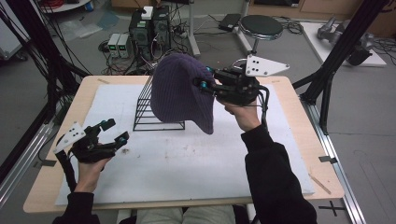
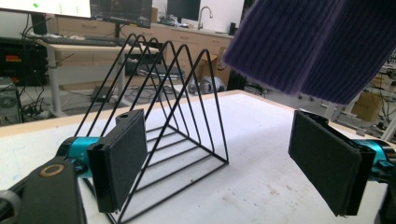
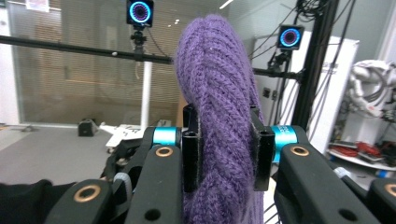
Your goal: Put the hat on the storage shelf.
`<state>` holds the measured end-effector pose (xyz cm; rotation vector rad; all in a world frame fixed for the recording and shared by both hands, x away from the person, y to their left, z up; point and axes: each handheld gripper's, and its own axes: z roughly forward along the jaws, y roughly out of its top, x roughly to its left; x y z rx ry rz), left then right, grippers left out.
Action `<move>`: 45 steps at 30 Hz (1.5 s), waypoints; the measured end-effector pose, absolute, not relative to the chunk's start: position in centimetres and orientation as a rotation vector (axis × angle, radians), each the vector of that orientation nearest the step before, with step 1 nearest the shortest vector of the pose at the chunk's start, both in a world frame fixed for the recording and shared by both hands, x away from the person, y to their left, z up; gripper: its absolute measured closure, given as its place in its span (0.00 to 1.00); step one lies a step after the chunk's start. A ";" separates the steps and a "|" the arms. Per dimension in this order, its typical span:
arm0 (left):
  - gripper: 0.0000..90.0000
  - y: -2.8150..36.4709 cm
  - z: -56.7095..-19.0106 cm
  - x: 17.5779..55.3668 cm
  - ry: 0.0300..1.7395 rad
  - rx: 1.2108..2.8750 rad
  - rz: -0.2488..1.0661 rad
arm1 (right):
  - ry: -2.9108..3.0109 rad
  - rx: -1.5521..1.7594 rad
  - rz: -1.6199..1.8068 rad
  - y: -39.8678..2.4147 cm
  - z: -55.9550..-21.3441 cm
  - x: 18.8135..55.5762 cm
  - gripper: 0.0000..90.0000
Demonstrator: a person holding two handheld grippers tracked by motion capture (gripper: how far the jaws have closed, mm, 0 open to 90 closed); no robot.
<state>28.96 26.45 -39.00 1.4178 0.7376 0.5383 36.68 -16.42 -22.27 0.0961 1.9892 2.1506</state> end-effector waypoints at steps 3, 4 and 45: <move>0.23 26.7 -38.4 29.5 0.722 1.417 0.531 | 2.016 0.076 2.152 -16.2 -22.4 37.0 0.81; 0.23 26.8 -38.2 29.8 0.718 1.421 0.524 | 2.028 0.070 2.148 -16.1 -22.4 37.1 0.80; 0.88 21.2 -32.5 33.5 0.464 1.580 0.500 | 2.162 -0.023 2.169 -13.6 -22.3 38.4 0.79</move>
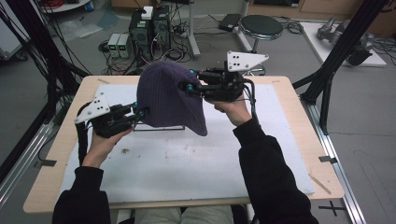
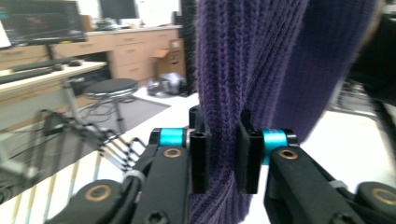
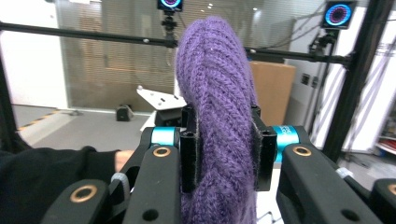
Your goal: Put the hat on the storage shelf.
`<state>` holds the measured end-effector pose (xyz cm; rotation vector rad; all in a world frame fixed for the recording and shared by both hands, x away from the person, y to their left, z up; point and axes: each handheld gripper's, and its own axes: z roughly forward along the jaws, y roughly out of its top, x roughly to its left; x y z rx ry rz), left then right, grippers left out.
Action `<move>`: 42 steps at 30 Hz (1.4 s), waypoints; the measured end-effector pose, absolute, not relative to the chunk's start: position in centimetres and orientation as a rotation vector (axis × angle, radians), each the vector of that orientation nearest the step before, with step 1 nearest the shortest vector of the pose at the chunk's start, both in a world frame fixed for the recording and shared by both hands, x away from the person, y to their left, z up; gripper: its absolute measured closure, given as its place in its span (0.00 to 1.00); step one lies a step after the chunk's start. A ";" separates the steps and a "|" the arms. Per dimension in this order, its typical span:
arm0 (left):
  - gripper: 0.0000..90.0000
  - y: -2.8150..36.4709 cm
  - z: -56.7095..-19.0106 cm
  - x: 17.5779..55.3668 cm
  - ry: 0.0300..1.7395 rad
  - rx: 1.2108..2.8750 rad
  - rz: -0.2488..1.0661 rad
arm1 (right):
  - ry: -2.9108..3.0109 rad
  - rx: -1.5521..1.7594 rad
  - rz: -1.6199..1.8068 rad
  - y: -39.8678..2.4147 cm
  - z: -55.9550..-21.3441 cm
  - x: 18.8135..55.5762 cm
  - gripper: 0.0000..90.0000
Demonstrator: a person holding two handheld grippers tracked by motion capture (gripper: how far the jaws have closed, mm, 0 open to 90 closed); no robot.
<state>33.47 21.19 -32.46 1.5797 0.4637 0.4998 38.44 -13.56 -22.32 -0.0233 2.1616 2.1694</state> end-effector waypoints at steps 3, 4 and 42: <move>0.91 21.5 -32.2 33.8 0.518 1.548 0.548 | 2.160 0.007 2.140 -13.9 -21.9 39.0 0.79; 0.91 21.6 -32.0 33.9 0.541 1.537 0.566 | 2.160 0.009 2.129 -14.0 -21.9 39.2 0.79; 0.90 23.4 -27.6 38.1 0.601 1.395 0.753 | 2.007 0.177 2.035 -12.3 -18.9 44.3 0.79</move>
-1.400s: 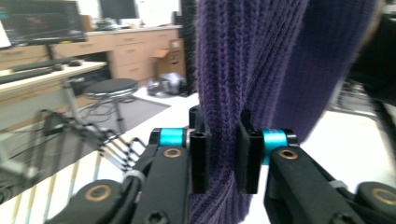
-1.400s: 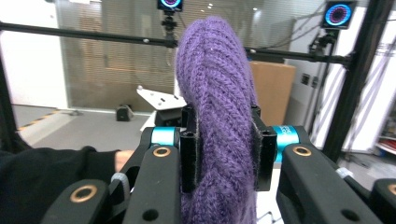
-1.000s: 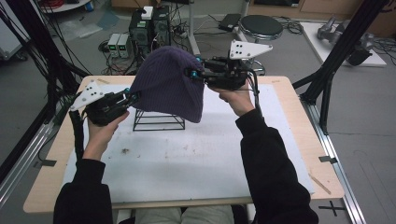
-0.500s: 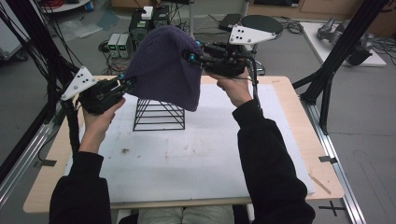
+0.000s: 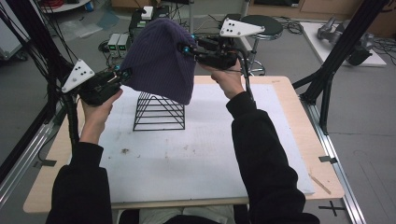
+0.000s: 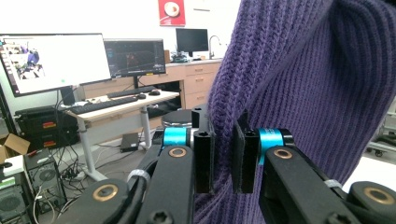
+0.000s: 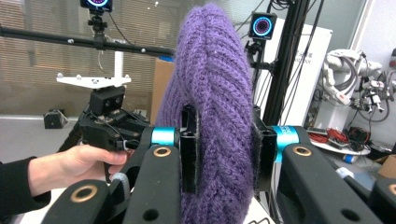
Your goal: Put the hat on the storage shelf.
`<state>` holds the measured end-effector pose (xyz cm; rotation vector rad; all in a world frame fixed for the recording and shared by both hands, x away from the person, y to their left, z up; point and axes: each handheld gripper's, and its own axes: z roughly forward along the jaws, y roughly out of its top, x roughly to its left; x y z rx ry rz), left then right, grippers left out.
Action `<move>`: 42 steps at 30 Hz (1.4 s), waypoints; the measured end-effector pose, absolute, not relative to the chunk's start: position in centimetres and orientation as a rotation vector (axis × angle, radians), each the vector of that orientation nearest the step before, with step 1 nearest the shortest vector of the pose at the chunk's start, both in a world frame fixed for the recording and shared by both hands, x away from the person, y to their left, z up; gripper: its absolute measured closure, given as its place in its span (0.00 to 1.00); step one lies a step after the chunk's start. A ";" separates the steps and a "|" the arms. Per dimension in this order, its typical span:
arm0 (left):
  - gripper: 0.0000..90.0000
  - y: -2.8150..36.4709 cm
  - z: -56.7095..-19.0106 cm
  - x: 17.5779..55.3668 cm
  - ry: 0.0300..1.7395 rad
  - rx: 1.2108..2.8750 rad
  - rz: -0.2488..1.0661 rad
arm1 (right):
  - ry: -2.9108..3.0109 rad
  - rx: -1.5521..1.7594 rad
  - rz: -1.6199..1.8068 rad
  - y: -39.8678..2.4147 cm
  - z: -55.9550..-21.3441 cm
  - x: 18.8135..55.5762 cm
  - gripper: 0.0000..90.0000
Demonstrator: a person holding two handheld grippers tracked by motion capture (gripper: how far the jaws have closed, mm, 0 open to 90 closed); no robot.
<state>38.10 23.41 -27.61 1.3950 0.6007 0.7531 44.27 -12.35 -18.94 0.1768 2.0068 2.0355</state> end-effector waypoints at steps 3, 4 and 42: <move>0.90 23.5 -27.7 38.3 0.590 1.373 0.728 | 2.010 0.173 2.049 -12.4 -19.3 44.9 0.79; 0.90 23.5 -27.8 38.4 0.587 1.377 0.728 | 2.012 0.178 2.057 -12.5 -19.4 45.1 0.79; 0.90 25.4 -37.0 38.1 0.759 1.433 0.640 | 2.321 0.182 1.794 -7.8 -23.8 46.3 0.78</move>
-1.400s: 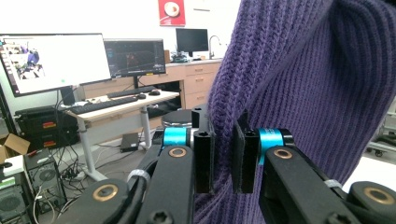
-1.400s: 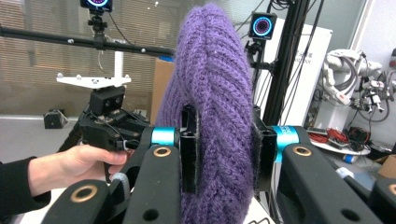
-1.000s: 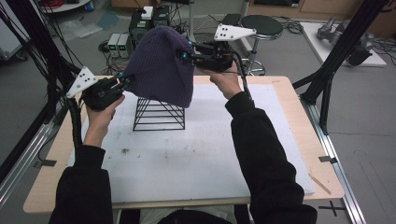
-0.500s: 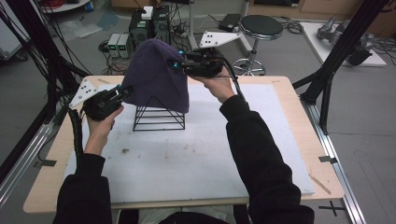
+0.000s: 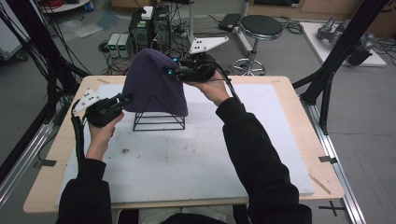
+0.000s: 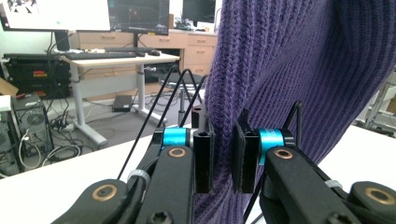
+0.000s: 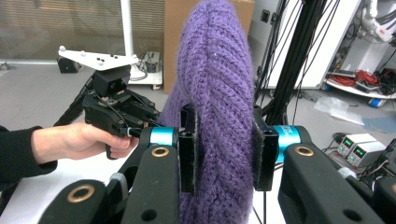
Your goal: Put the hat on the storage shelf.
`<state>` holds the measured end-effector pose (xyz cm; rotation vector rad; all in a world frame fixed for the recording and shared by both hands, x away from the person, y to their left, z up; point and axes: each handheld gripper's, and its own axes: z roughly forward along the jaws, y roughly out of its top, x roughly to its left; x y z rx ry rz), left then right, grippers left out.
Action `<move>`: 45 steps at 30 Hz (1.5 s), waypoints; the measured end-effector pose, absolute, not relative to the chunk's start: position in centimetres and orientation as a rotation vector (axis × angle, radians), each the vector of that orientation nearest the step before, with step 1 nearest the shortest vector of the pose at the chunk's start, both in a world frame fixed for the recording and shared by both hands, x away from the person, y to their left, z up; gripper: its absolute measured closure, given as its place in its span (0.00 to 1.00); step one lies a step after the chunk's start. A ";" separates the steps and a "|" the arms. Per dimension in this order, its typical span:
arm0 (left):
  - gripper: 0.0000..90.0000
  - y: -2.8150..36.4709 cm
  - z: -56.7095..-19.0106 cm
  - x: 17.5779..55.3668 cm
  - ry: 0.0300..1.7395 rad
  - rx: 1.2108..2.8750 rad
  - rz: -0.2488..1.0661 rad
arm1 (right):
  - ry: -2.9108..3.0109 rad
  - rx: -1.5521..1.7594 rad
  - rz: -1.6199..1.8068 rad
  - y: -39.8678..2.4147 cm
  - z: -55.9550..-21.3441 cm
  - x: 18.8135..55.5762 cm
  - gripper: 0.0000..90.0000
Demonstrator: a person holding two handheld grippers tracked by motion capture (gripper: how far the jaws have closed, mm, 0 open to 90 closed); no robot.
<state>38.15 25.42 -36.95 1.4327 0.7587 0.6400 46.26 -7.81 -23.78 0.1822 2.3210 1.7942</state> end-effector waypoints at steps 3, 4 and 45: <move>0.90 25.5 -37.3 38.0 0.765 1.433 0.630 | 2.336 0.188 1.778 -7.5 -23.9 46.1 0.78; 0.90 25.5 -37.4 37.9 0.767 1.440 0.630 | 2.337 0.195 1.772 -7.4 -24.0 46.0 0.78; 0.89 25.4 -42.5 38.8 0.901 1.573 0.507 | 2.540 0.360 1.427 -5.1 -27.6 46.5 0.77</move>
